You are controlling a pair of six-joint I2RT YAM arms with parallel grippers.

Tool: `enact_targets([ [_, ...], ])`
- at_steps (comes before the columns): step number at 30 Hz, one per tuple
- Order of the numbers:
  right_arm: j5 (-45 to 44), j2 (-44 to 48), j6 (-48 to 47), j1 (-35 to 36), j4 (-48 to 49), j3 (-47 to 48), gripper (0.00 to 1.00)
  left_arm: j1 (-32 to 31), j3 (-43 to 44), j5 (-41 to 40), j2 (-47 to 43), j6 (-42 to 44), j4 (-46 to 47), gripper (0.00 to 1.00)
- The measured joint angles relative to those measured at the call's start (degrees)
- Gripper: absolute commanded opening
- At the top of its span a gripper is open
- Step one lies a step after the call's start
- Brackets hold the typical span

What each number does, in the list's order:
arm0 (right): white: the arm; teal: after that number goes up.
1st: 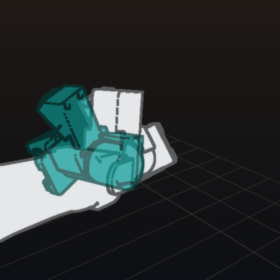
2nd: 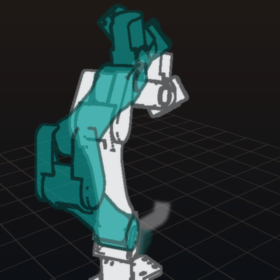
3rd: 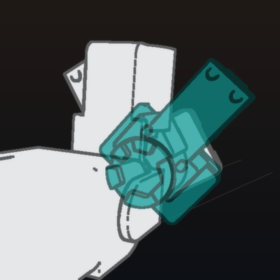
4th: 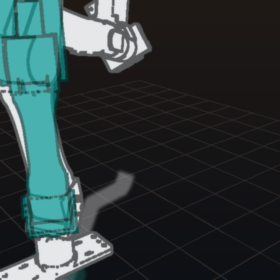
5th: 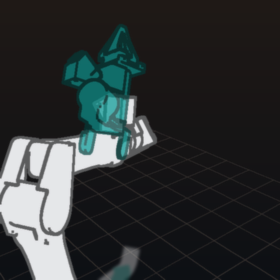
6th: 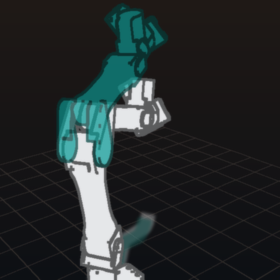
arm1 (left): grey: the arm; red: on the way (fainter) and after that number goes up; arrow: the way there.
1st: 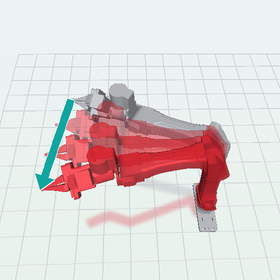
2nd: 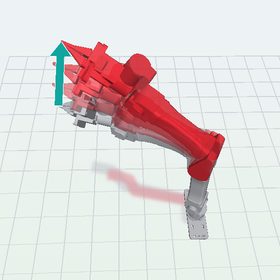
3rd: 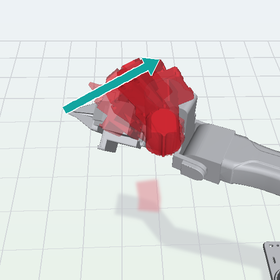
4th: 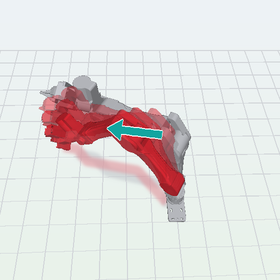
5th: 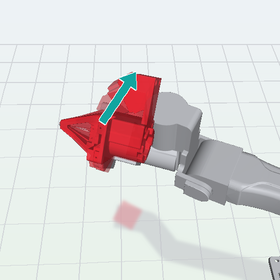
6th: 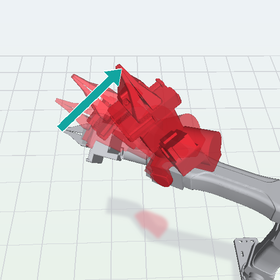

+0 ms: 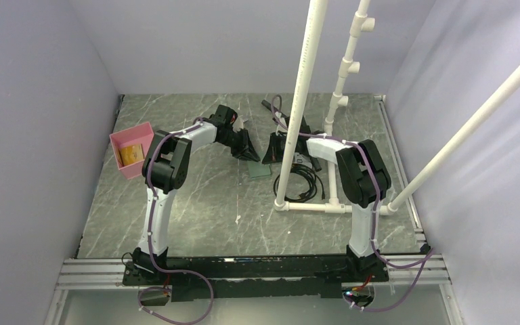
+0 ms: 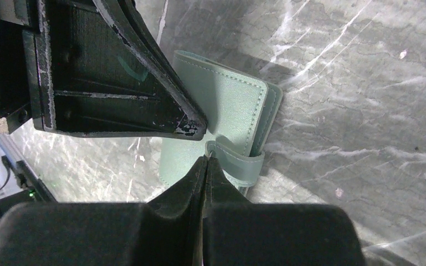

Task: Put the credit cards into the card holder
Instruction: Close the card holder at the center of the board.

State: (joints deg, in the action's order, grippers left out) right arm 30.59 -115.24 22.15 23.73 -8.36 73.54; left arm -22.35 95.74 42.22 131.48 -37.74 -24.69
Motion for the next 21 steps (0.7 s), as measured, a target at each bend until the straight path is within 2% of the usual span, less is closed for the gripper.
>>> enact_targets([
  [16, -11.39, 0.00, -2.67, 3.69, -7.76, 4.85, 0.00, 0.00, 0.00, 0.00, 0.00, -0.02, 0.04, 0.17],
  [21, -13.07, 0.00, -3.17, 4.39, -8.33, 5.20, 0.00, 0.00, 0.00, 0.13, 0.00, -0.44, 0.20, 0.25],
])
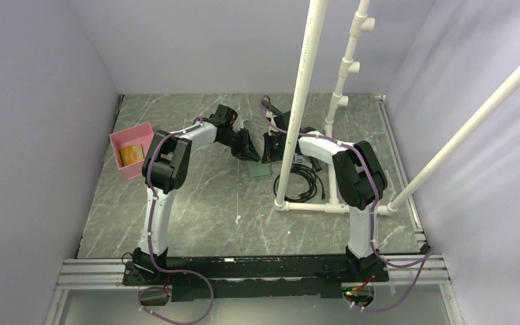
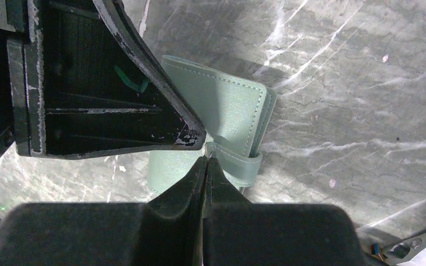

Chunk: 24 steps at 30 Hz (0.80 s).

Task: Put the credit cards into the card holder
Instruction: Close the card holder at the center of the board.

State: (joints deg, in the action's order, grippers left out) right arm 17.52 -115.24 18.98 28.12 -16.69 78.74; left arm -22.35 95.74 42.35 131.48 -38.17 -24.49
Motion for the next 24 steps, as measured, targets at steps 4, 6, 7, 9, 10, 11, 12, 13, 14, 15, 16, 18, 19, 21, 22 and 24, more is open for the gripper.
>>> enact_targets([
  [4, -0.04, -0.20, -1.03, 0.61, -0.66, 0.61, 0.00, 0.24, -0.35, 0.83, -0.22, -0.70, 0.81, 0.27],
  [6, 0.02, -0.39, -1.33, 0.74, -0.76, 0.85, 0.00, 0.61, -1.38, 0.92, -0.90, -1.11, 1.66, 0.27],
  [7, 0.04, -0.48, -1.49, 0.83, -0.76, 0.94, 0.00, 0.79, -2.05, 0.90, -1.42, -1.27, 1.88, 0.26],
  [9, 0.04, -0.52, -1.84, 0.87, -0.76, 0.96, 0.00, 1.44, -4.57, 0.72, -3.02, -1.49, 2.16, 0.24],
  [10, 0.11, -0.57, -1.97, 0.87, -0.76, 0.98, 0.00, 1.90, -6.03, 0.57, -3.89, -1.51, 2.25, 0.23],
  [11, 0.13, -0.59, -2.10, 0.87, -0.79, 1.03, 0.00, 2.43, -7.82, 0.26, -4.94, -1.53, 2.40, 0.22],
  [12, 0.13, -0.61, -2.19, 0.87, -0.81, 1.03, 0.00, 2.82, -9.18, 0.13, -5.73, -1.55, 2.40, 0.22],
  [13, 0.13, -0.63, -2.32, 0.90, -0.83, 1.05, 0.00, 3.21, -10.71, -0.20, -6.58, -1.53, 2.51, 0.22],
  [14, 0.13, -0.68, -2.40, 0.90, -0.90, 1.14, 0.00, 3.61, -11.82, -0.37, -7.02, -1.55, 2.64, 0.22],
  [15, 0.13, -0.72, -2.58, 0.92, -1.07, 1.27, 0.00, 4.00, -13.14, -0.66, -7.37, -1.64, 3.17, 0.21],
  [16, 0.15, -0.81, -2.80, 0.92, -1.29, 1.44, 0.00, 4.20, -14.19, -0.85, -7.41, -1.75, 3.58, 0.21],
  [18, 0.11, -1.09, -3.32, 1.01, -2.10, 2.14, 0.00, 4.28, -16.24, -0.07, -7.41, -2.60, 4.76, 0.20],
  [19, 0.04, -1.27, -3.63, 1.09, -2.54, 2.54, 0.00, 4.20, -16.70, 0.33, -7.43, -2.99, 5.20, 0.19],
  [21, -0.33, -1.81, -4.44, 1.36, -3.85, 3.74, 0.00, 3.89, -16.79, 0.52, -7.45, -3.26, 5.77, 0.19],
  [22, -0.52, -2.08, -4.74, 1.51, -4.37, 4.28, 0.00, 3.85, -16.79, 0.55, -7.45, -3.30, 5.79, 0.19],
  [24, -0.81, -2.43, -5.33, 1.79, -5.09, 4.98, 0.00, 3.78, -16.79, 0.55, -7.45, -3.50, 5.88, 0.19],
])
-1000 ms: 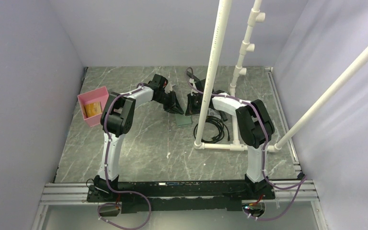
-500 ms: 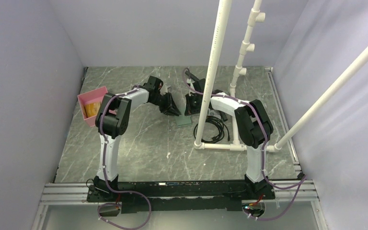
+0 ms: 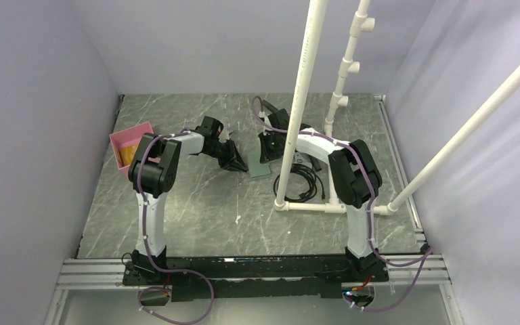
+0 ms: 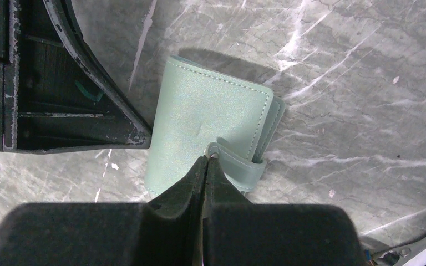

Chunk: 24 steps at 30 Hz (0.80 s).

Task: Put the credit cards into the card holder
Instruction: Close the card holder at the center of the board.

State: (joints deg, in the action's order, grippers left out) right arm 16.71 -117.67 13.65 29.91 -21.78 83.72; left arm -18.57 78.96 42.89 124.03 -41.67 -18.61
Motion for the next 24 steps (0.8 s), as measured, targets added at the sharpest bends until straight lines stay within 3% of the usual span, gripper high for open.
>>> enact_targets([
  [17, -0.79, -2.67, -1.95, 1.55, -3.91, 4.24, 0.00, -0.15, 1.97, -0.24, 0.85, -0.02, -2.54, 0.17],
  [24, -0.59, -6.23, -1.05, 1.64, -9.31, 10.36, 0.00, -0.22, 2.62, -0.24, 1.27, 0.02, -3.39, 0.16],
])
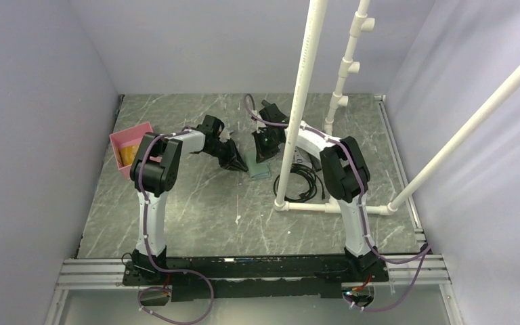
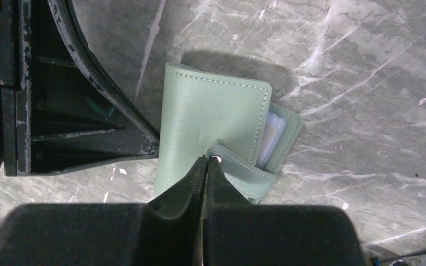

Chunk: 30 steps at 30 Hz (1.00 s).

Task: Put the credit cards into the card holder
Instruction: Close the card holder at the center of the board, then reset both arms

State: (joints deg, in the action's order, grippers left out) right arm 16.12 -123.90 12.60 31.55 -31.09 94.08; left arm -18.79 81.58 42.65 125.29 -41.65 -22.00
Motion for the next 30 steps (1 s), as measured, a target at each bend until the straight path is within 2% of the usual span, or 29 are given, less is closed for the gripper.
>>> enact_targets([
  [7, -0.17, -5.49, 1.77, 0.02, -9.94, 9.77, 0.00, 0.00, 0.00, 0.00, 0.00, 0.00, 0.04, 0.16],
  [13, -2.08, -8.61, 3.26, 0.61, -14.64, 13.46, 0.00, 0.00, 0.00, 0.00, 0.02, 0.02, 0.09, 0.16],
  [15, -2.58, -8.81, 3.32, 0.87, -15.37, 14.08, 0.17, -0.02, 0.00, 0.02, 0.02, 0.00, 0.09, 0.21],
  [19, 3.06, -7.34, 4.02, 0.31, -13.20, 13.14, 0.37, -0.07, 0.11, 0.15, 0.00, 0.15, 0.15, 0.28],
  [22, 10.12, -6.67, 5.35, -2.45, -9.94, 11.56, 0.43, 0.22, 0.13, 0.68, -0.35, 0.22, 0.50, 0.35],
  [25, 18.53, -5.70, 8.20, -6.62, -2.56, 7.96, 0.49, 1.01, 0.98, 0.61, -1.31, 1.40, -0.33, 0.39],
  [30, 20.96, 0.28, 8.35, -12.59, -0.83, 5.53, 0.56, 2.29, 4.15, 0.72, -3.69, 3.54, -2.10, 0.48],
])
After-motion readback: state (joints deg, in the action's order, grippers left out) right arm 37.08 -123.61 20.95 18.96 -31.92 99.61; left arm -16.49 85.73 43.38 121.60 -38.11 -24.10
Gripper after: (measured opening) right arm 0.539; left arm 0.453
